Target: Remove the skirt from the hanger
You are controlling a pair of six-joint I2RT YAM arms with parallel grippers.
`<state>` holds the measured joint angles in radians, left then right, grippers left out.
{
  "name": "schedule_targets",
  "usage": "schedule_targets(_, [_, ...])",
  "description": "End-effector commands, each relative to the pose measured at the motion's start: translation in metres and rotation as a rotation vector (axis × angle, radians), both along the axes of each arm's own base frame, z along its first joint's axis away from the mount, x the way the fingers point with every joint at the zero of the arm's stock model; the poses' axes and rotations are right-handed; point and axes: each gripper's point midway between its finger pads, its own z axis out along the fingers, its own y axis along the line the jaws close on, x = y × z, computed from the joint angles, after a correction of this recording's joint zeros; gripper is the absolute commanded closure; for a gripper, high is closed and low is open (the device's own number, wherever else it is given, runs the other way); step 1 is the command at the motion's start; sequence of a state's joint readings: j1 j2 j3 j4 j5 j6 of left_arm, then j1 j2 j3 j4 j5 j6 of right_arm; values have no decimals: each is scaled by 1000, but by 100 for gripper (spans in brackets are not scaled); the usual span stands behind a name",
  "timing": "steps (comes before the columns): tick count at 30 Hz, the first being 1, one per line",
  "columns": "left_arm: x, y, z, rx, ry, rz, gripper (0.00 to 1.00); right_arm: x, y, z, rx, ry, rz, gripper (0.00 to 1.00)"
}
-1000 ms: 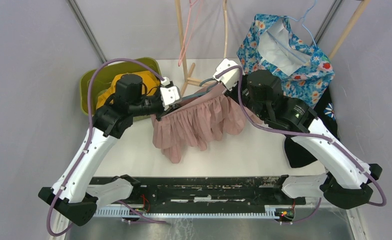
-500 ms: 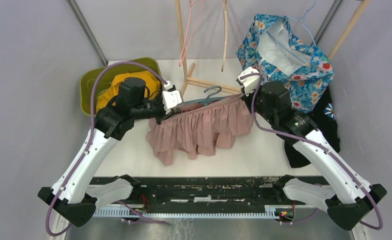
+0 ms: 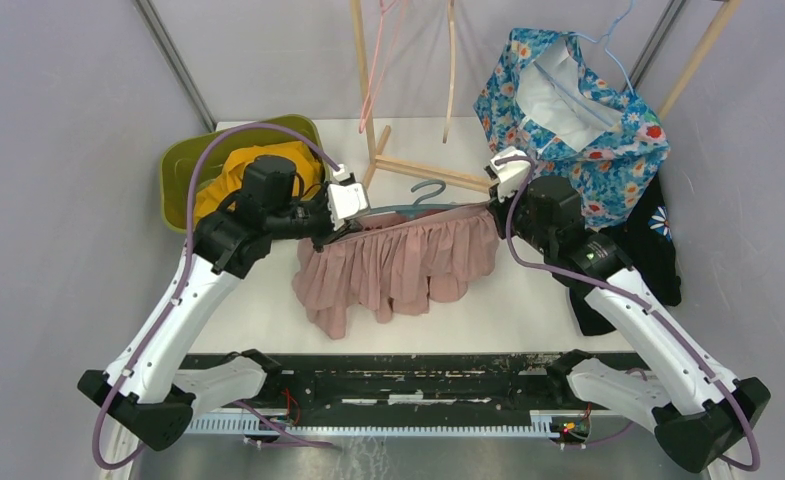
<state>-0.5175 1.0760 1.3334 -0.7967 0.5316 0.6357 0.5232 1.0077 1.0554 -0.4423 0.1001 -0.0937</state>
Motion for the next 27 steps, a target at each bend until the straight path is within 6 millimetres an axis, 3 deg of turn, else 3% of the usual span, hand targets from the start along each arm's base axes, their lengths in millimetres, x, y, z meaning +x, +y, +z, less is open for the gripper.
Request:
schedule_targets(1, [-4, -6, 52, -108, -156, -62, 97, -15, -71, -73, -203, 202, -254, 99])
schedule_targets(4, [-4, -6, 52, -107, -154, -60, 97, -16, -83, -82, -224, 189, -306, 99])
schedule_targets(8, [-2, -5, 60, -104, -170, -49, 97, -18, -82, -98, -161, 248, -331, 99])
schedule_targets(13, [20, 2, 98, -144, -250, 68, 97, -15, -66, -108, -84, 294, -310, 99])
schedule_targets(18, [42, 19, 139, -174, -360, 222, 97, -11, -75, -108, -128, 281, -343, 99])
schedule_targets(21, [52, 32, 153, -177, -396, 311, 97, -8, -79, -104, -134, 267, -360, 99])
schedule_targets(24, [56, 37, 154, -180, -400, 350, 97, -6, -85, -102, -144, 267, -381, 99])
schedule_targets(27, [58, 31, 146, -188, -377, 334, 97, -5, -75, -93, -120, 272, -322, 99])
